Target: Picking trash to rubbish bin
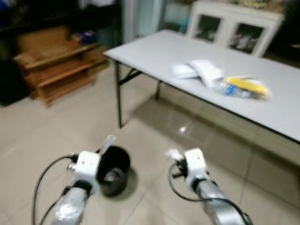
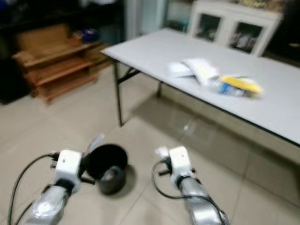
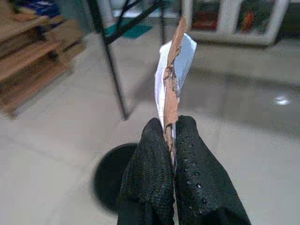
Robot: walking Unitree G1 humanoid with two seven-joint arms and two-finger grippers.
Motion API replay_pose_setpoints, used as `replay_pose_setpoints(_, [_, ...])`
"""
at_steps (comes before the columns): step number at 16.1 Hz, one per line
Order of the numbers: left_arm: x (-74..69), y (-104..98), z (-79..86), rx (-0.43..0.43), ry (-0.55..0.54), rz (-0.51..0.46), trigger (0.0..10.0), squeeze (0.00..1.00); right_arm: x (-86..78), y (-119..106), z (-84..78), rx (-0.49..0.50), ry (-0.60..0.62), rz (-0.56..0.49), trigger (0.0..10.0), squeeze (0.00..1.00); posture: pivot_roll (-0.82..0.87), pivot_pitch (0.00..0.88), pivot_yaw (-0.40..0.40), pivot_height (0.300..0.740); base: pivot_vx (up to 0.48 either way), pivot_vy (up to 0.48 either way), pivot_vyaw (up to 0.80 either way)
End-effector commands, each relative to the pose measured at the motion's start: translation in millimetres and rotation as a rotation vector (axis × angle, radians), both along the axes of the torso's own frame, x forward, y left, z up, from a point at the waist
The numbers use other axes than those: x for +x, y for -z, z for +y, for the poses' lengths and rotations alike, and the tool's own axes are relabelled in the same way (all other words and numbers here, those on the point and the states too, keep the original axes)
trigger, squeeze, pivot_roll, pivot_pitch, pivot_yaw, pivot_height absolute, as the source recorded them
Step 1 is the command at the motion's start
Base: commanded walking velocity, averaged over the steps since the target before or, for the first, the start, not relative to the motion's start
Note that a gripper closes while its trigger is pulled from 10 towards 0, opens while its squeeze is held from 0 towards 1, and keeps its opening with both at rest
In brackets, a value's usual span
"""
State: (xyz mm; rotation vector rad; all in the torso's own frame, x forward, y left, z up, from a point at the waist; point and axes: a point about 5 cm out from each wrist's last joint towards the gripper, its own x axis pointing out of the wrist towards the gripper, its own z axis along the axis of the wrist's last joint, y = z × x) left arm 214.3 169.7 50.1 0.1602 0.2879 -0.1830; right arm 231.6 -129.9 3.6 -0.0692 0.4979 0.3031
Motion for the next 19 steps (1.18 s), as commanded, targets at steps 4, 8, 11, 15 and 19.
replay_pose_setpoints(4, [-1.8, -1, 4.4, 0.009, 0.004, 0.005, 10.0, 0.00, 3.4, -4, 12.5, 0.000, -0.072, -0.018, 10.0, 0.00, 0.08, 0.010, -0.054, 0.740, 0.381, 0.000, 0.80])
replay_pose_setpoints(8, [-3.7, 1, 4.6, 0.009, 0.002, 0.009, 10.0, 0.00, 5.5, -4, 12.2, -0.002, -0.064, -0.031, 10.0, 0.00, 0.09, 0.007, -0.054, 0.740, 0.384, 0.000, 0.80])
replay_pose_setpoints(11, [-3.2, 1, 3.8, 0.008, 0.017, 0.013, 10.0, 0.00, 7.2, -4, 5.1, -0.008, -0.011, -0.032, 10.0, 0.00, 0.08, 0.005, -0.050, 0.740, 0.384, 0.000, 0.00])
replay_pose_setpoints(15, [-0.4, 2, 1.1, 0.004, 0.038, 0.017, 10.0, 0.00, 7.5, -2, -1.9, -0.031, 0.029, -0.034, 10.0, 0.00, 0.07, 0.000, -0.043, 0.740, 0.383, 0.000, 0.00])
replay_pose_setpoints(19, [2.5, 3, -1.8, -0.001, 0.061, 0.018, 10.0, 0.00, 7.5, -2, -8.2, -0.053, 0.056, -0.040, 10.0, 0.00, 0.06, 0.000, -0.047, 0.740, 0.382, 0.000, 0.00])
